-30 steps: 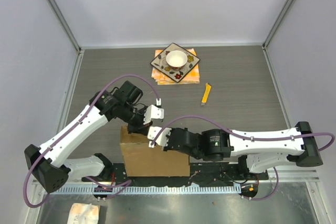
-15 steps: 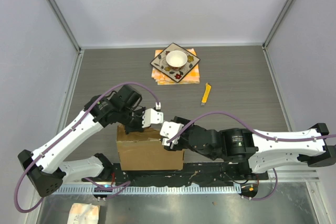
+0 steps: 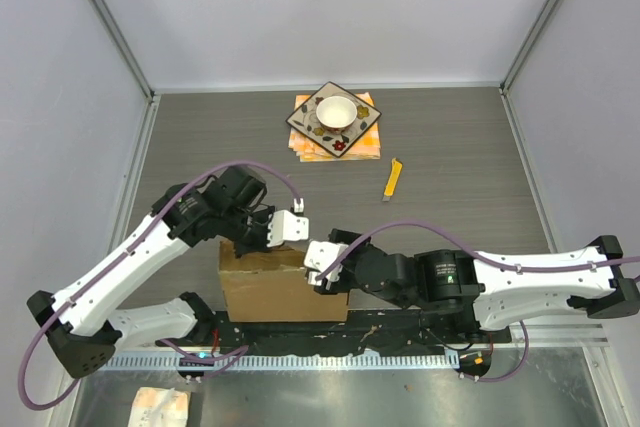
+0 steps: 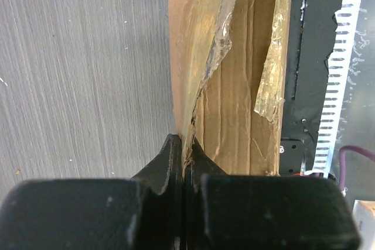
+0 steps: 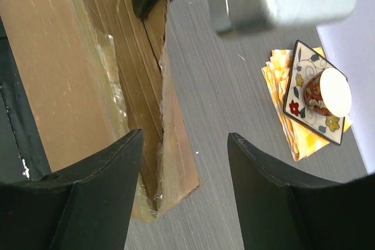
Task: Unpack the express box
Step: Open the express box at the center of the board.
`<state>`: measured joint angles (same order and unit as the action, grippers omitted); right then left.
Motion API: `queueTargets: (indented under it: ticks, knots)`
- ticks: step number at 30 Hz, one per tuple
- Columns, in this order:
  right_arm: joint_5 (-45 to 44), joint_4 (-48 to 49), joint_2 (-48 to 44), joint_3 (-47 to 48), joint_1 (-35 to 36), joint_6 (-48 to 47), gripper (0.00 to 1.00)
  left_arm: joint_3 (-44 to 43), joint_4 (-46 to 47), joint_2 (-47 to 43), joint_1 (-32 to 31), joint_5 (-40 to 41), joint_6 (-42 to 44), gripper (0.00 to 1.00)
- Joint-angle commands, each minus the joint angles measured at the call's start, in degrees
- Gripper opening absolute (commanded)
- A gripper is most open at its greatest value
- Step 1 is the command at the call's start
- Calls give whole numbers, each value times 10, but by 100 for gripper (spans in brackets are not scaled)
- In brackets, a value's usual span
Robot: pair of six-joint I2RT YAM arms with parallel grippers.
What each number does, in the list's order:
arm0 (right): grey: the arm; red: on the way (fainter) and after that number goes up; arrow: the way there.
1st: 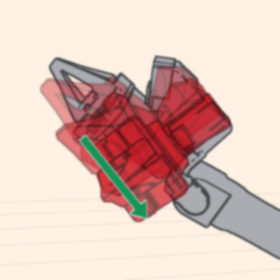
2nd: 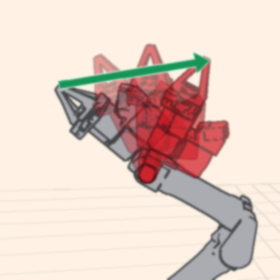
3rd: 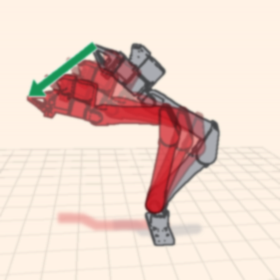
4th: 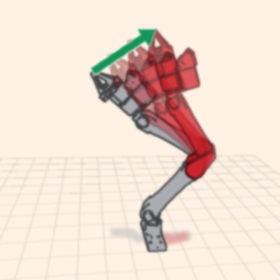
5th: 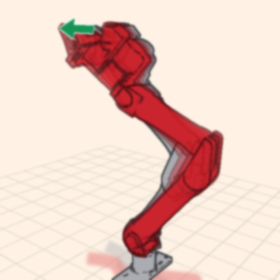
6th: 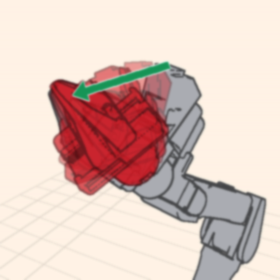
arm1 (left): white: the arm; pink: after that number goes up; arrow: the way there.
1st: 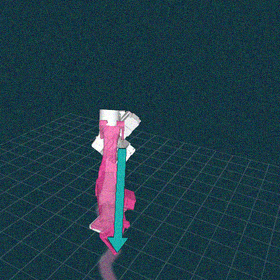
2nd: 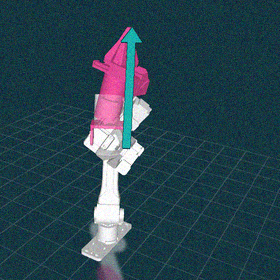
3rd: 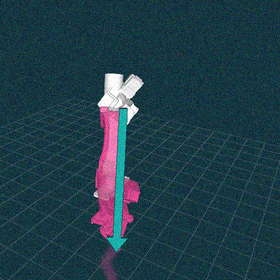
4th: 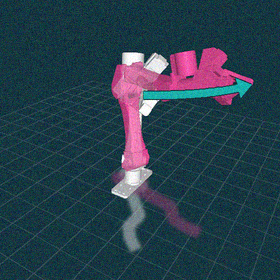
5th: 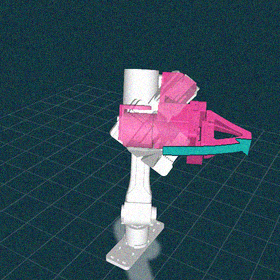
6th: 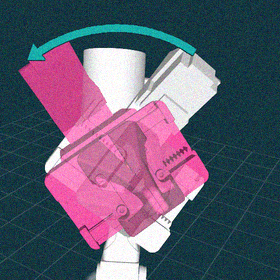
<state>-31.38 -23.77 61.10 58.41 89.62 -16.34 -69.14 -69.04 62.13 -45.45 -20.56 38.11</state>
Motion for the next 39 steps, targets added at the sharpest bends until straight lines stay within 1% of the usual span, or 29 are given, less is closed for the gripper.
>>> queueTargets:
  ticks: [1, 5, 12, 17, 21, 24, 25, 26, 28, 29, 31, 32, 34, 35, 36, 37, 38, 39]
  knots:
    - [-4, 34, -20, -16, 2, -6, 65, -22, -15, -28, -13, -31, 10, 0]
    - [-12, 42, -13, -30, 2, -9, 65, -42, -29, -18, -17, -38, 13, 0]
    - [-21, 29, -11, -54, 2, -10, 65, -32, -15, -39, -39, -29, -3, 0]
    - [-19, 12, -8, -68, 3, 4, 61, -50, -22, -33, -39, -38, -4, 0]
    - [-36, 15, 0, -105, 4, -6, 57, -66, -32, -37, -39, -54, 6, 0]
    - [-66, 35, 18, -128, 8, -35, 55, -82, -46, -39, -40, -85, 11, 0]
    - [-102, 61, 24, -132, 13, -61, 55, -86, -51, -39, -41, -98, 14, 0]
    - [-114, 75, 30, -137, 22, -77, 58, -89, -55, -41, -43, -105, 17, 0]
    - [-160, 127, 36, -156, 36, -113, 58, -89, -64, -43, -49, -113, 25, 0]
    - [-176, 143, 41, -160, 49, -146, 58, -88, -68, -43, -52, -116, 30, 0]
    - [-197, 185, 58, -173, 61, -170, 55, -86, -80, -43, -61, -122, 40, 0]
    - [-199, 195, 62, -175, 64, -185, 51, -80, -82, -45, -64, -127, 41, 0]
    - [-198, 203, 71, -172, 69, -185, 42, -71, -83, -49, -68, -136, 43, 0]
    - [-193, 199, 73, -167, 71, -180, 31, -58, -82, -51, -68, -144, 45, 0]
    - [-187, 189, 74, -150, 73, -158, 25, -51, -82, -53, -68, -146, 47, 0]
    - [-175, 148, 68, -135, 73, -137, 21, -41, -82, -60, -68, -146, 51, 0]
    - [-156, 119, 64, -118, 73, -114, 12, -37, -83, -63, -68, -147, 56, 0]
    - [-105, 93, 59, -87, 74, -60, 8, -35, -88, -66, -68, -147, 58, 0]
